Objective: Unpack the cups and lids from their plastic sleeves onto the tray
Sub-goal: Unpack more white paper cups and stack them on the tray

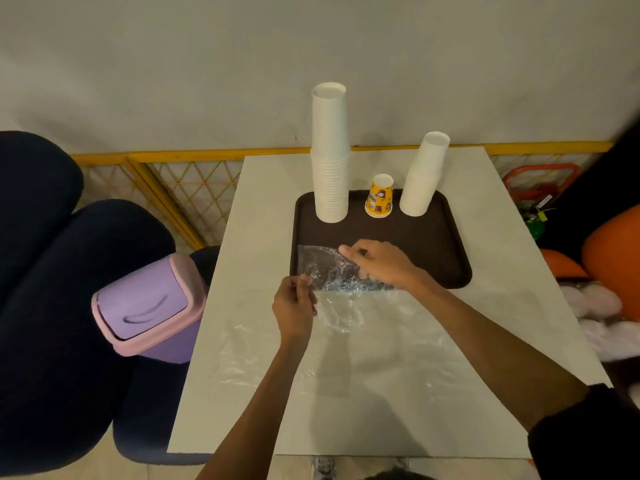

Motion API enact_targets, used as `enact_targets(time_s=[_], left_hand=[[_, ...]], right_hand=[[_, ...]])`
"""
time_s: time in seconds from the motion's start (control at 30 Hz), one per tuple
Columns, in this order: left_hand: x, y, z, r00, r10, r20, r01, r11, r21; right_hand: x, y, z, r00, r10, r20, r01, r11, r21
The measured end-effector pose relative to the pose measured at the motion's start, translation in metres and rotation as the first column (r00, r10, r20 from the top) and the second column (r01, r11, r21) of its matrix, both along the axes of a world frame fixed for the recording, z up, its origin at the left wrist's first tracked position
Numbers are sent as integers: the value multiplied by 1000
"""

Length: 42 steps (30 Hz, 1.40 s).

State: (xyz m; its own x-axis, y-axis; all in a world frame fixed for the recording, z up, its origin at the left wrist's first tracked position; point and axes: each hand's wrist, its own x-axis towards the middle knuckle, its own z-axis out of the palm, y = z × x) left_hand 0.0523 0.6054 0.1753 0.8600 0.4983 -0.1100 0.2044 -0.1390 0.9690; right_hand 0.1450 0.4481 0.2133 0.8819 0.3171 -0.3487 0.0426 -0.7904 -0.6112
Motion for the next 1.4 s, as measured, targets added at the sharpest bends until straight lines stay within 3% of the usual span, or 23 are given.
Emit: enact_targets(time_s=[0.17, 0.33, 0.53, 0.63, 0.7, 0.8, 0.87, 1.0, 1.13, 1.3, 1.4], left_hand=[[-7, 9, -15, 999, 29, -28, -30, 999, -40], [-14, 14, -31, 998, -18, -67, 18, 1000, -4], [-34, 23, -50, 985, -28, -168, 60, 980, 188], [-43, 22, -60, 967, -21, -255, 101, 947, 306], [-47, 18, -66, 953, 8, -303, 104, 930, 352], [-51, 14, -75, 938, 42, -344, 107, 910, 401], [-50, 17, -84, 929, 72, -364, 98, 898, 430], [-46, 23, -103, 911, 139, -389, 82, 863, 498], [-46, 32, -117, 906, 162, -391, 91, 827, 554], [-49, 32, -123, 963, 153, -223, 62, 679, 732], [-42, 22, -120, 999, 22, -45, 15, 721, 693]], right_hand=[[-31, -52, -44, 988, -100, 117, 134, 935, -330], [-58, -70, -69, 941, -231, 248, 285, 935, -210], [-63, -79, -60, 917, 19, 399, 142, 918, -371], [-54, -83, -56, 902, 219, 371, 26, 832, -554], [-49, -82, -60, 888, 266, 376, 8, 807, -590], [-49, -76, -78, 831, 261, 491, 91, 808, -583], [-54, -65, -93, 837, 248, 489, 108, 800, -590], [-78, -25, -121, 761, 201, 617, 106, 900, -423], [-112, 14, -150, 801, 199, 565, 19, 934, -356], [-125, 27, -171, 850, 122, 512, 53, 948, -314], [-122, 32, -174, 852, 101, 514, 63, 954, -292]])
